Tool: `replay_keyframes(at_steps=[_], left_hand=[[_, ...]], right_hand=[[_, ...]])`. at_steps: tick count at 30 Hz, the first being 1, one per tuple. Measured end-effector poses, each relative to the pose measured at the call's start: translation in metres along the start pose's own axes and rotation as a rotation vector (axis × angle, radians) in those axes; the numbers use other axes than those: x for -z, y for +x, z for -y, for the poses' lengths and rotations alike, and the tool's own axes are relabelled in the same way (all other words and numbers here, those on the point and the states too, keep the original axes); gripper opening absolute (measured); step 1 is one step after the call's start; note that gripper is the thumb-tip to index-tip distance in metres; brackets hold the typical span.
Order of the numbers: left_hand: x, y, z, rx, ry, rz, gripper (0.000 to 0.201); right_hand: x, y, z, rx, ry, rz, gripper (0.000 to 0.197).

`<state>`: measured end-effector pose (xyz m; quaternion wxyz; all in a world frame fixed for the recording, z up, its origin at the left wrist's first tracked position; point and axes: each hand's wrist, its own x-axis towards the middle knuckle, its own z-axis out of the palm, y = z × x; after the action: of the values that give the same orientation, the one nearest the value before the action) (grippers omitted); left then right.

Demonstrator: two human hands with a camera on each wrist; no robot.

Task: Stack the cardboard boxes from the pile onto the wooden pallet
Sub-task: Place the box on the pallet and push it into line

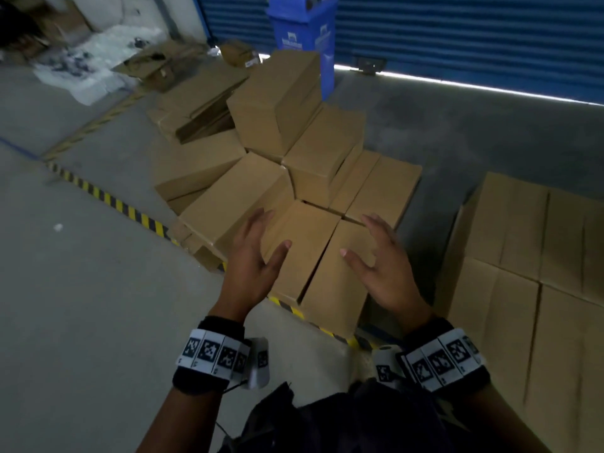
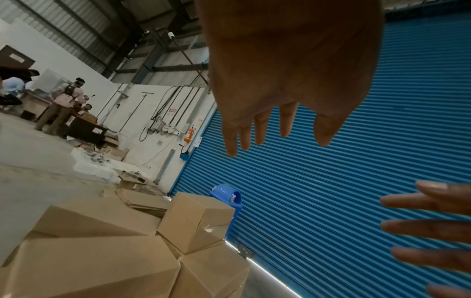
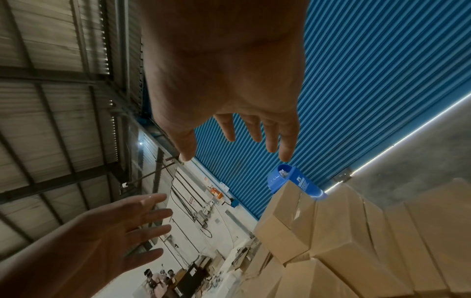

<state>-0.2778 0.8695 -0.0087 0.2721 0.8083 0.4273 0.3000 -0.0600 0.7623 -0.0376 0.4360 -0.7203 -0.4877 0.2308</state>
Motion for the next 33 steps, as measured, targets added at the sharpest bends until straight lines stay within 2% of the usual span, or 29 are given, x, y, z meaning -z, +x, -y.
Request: replay_keyframes(at_steps=[7, 15, 20, 24, 26, 30, 33], left_hand=[[0.007, 0.145, 0.022, 0.008, 0.077, -0.02, 0.071], [0.045, 0.285, 0.102, 0.01, 0.1, -0.006, 0.061], [0.064, 0.411, 0.196, -0.009, 0.17, 0.094, 0.057], [0.067, 0.524, 0.297, 0.017, 0.198, 0.283, 0.06], [0.065, 0.577, 0.342, 0.011, 0.209, 0.348, 0.06], [0.042, 0.669, 0.407, -0.06, 0.31, 0.449, 0.06], [0.013, 0.72, 0.436, -0.108, 0.304, 0.485, 0.06]], right_hand=[[0.004, 0.147, 0.02, 0.087, -0.025, 0.052, 0.073], [-0.05, 0.289, 0.043, 0.13, -0.067, 0.059, 0.071], [-0.119, 0.393, 0.049, 0.089, -0.166, 0.036, 0.072], [-0.177, 0.47, 0.052, -0.019, -0.235, 0.043, 0.09], [-0.201, 0.51, 0.053, -0.065, -0.294, 0.09, 0.093], [-0.25, 0.581, 0.042, -0.129, -0.411, 0.217, 0.069], [-0.282, 0.625, 0.025, -0.169, -0.462, 0.277, 0.067]])
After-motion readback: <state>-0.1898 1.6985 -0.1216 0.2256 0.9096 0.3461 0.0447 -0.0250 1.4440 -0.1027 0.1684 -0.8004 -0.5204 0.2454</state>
